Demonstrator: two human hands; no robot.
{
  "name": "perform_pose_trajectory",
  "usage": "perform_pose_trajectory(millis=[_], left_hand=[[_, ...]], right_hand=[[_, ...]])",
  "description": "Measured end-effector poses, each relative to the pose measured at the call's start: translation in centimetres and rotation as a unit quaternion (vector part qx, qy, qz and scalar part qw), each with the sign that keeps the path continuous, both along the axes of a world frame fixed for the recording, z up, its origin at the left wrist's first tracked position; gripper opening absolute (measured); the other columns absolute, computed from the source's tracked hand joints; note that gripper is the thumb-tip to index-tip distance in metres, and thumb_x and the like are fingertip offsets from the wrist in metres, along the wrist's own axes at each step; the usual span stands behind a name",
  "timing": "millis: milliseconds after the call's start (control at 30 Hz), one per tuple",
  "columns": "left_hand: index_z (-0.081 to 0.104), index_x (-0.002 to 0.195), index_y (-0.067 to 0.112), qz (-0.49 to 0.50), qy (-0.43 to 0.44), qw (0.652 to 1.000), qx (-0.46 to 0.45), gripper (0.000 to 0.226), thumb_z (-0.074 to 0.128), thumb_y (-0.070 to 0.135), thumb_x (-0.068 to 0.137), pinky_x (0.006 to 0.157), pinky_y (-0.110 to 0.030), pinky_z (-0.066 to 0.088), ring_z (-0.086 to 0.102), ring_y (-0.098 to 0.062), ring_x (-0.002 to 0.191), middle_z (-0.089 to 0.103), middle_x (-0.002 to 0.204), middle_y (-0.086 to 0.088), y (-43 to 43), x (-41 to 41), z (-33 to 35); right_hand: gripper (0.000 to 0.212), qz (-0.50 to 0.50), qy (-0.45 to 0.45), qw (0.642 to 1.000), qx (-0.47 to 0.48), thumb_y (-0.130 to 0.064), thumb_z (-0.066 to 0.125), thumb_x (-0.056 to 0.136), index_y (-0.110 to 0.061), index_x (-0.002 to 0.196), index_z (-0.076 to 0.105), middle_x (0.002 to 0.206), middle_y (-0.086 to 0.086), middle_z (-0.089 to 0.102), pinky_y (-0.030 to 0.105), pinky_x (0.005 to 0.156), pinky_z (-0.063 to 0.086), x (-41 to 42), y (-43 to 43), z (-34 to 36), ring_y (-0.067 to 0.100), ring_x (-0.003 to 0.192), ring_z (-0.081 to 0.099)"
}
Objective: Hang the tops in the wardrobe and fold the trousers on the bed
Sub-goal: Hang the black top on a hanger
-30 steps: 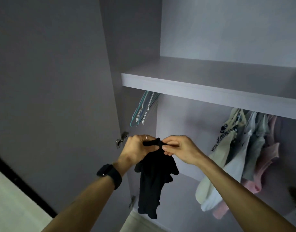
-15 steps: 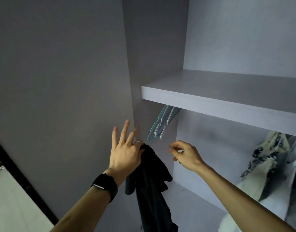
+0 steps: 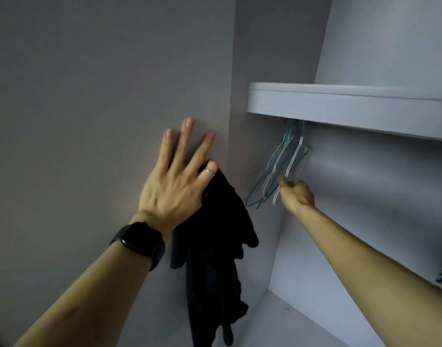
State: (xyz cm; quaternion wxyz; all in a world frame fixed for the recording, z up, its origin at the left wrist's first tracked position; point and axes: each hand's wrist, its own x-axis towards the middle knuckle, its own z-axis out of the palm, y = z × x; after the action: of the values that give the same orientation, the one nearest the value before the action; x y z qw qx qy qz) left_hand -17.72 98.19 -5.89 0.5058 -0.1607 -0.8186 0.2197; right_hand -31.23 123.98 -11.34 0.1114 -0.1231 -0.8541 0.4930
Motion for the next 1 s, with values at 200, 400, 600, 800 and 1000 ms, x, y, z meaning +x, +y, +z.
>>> perform_pose_trajectory(millis=[200,400,600,800,1000], left_hand=[[0.058,0.118,0.01,-0.004,0.02,1.0,-0.019,0.032,0.042,0.019,0.092,0.12,-0.063,-0.006,0.012,-0.057,0.147,0.03,0.161,-0.02,-0.6,-0.8,-1.1],[0.058,0.112,0.012,-0.006,0.033,0.999,-0.008,0.025,0.042,0.017,0.093,0.121,-0.062,-0.005,0.014,-0.057,0.146,0.033,0.16,-0.019,-0.3,-0.7,-1.7],[0.059,0.11,0.014,0.002,0.033,0.999,0.0,0.022,0.049,0.02,0.091,0.121,-0.063,0.002,0.017,-0.056,0.146,0.034,0.16,-0.018,-0.3,-0.6,-1.5],[0.058,0.108,0.015,0.011,0.032,0.999,0.001,0.024,0.04,0.019,0.093,0.121,-0.062,0.001,0.016,-0.055,0.147,0.032,0.161,-0.017,-0.1,-0.5,-1.5],[0.057,0.106,0.015,0.007,0.035,0.999,0.008,0.025,0.036,0.016,0.094,0.122,-0.061,0.001,0.017,-0.055,0.147,0.033,0.161,-0.017,-0.1,-0.6,-1.3]], right_hand=[[0.013,-0.033,0.011,0.995,-0.097,-0.022,0.067,0.09,-0.009,0.092,0.069,0.096,0.015,0.074,0.042,0.072,0.062,-1.6,-1.3,-1.8,0.027,0.073,0.07],[0.011,0.002,0.0,0.986,-0.169,-0.017,0.076,0.087,-0.012,0.081,0.069,0.073,0.002,0.07,0.02,0.043,0.045,-0.2,-0.4,-0.6,0.007,0.052,0.058],[0.006,0.039,-0.034,0.965,-0.257,-0.012,0.072,0.089,-0.014,0.084,0.069,0.075,-0.001,0.073,0.012,0.042,0.04,1.5,-0.1,1.7,0.001,0.049,0.065],[0.01,-0.016,-0.005,0.992,-0.122,-0.015,0.076,0.081,-0.005,0.084,0.075,0.072,0.003,0.074,0.015,0.04,0.041,1.5,1.0,3.9,0.003,0.044,0.057],[0.004,0.025,-0.05,0.979,-0.198,-0.004,0.07,0.086,-0.008,0.087,0.07,0.07,0.004,0.072,0.011,0.038,0.04,2.3,0.4,4.8,0.001,0.042,0.06]])
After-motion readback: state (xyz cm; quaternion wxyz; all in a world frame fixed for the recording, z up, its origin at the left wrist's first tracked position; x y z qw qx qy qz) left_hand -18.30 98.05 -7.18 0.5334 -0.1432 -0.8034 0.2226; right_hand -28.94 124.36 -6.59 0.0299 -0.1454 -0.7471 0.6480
